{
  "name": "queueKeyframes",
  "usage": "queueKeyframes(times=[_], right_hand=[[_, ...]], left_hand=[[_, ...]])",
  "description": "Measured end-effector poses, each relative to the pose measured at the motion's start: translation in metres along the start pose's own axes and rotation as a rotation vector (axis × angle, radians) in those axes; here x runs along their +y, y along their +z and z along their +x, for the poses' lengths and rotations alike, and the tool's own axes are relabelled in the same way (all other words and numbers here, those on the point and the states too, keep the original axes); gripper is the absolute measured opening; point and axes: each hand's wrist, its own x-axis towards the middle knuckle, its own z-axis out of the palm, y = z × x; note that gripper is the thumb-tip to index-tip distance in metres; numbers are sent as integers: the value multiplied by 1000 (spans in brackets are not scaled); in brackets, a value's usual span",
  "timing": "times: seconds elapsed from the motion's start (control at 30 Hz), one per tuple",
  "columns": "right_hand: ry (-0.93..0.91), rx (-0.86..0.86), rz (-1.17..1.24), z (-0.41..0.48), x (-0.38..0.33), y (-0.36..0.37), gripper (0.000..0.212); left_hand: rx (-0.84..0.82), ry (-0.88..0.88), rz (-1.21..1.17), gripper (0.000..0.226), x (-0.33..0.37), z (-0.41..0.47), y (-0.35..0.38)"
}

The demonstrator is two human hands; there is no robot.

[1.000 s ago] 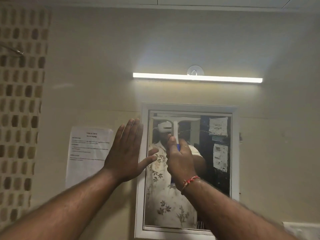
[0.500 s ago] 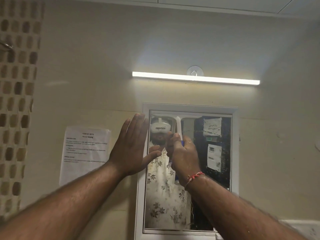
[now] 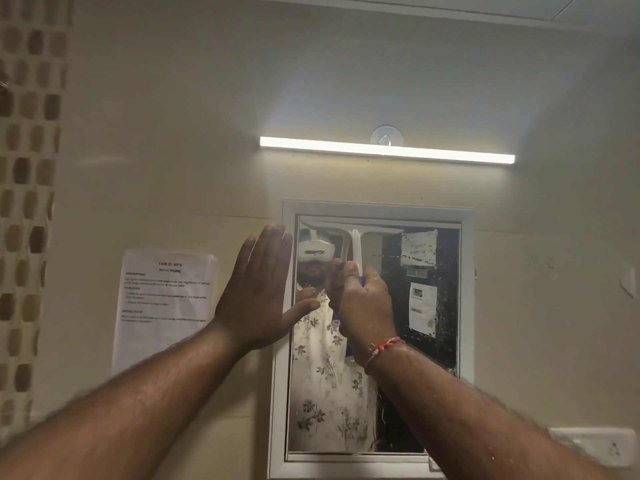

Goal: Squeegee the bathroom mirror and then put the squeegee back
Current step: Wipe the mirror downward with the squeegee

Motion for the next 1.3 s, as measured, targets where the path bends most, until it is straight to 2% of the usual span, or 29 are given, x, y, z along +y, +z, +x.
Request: queueKeyframes(times=[0.13, 0.33, 0.9, 1.1, 1.3], right_hand=[[11, -16, -26, 3, -1, 0, 52], [-18, -21, -68, 9, -2, -3, 32], [-49, 37, -175, -2, 37, 0, 54], [-41, -5, -159, -20, 62, -11, 31], [-58, 24, -196, -31, 82, -12, 38]], left_hand=[[3, 1, -13, 113, 1, -2, 0], [16, -3, -27, 112, 4, -3, 3], [-26, 16, -29, 116, 15, -30, 15], [-32, 22, -30, 117, 20, -46, 20], [-31, 29, -41, 114, 23, -65, 28]])
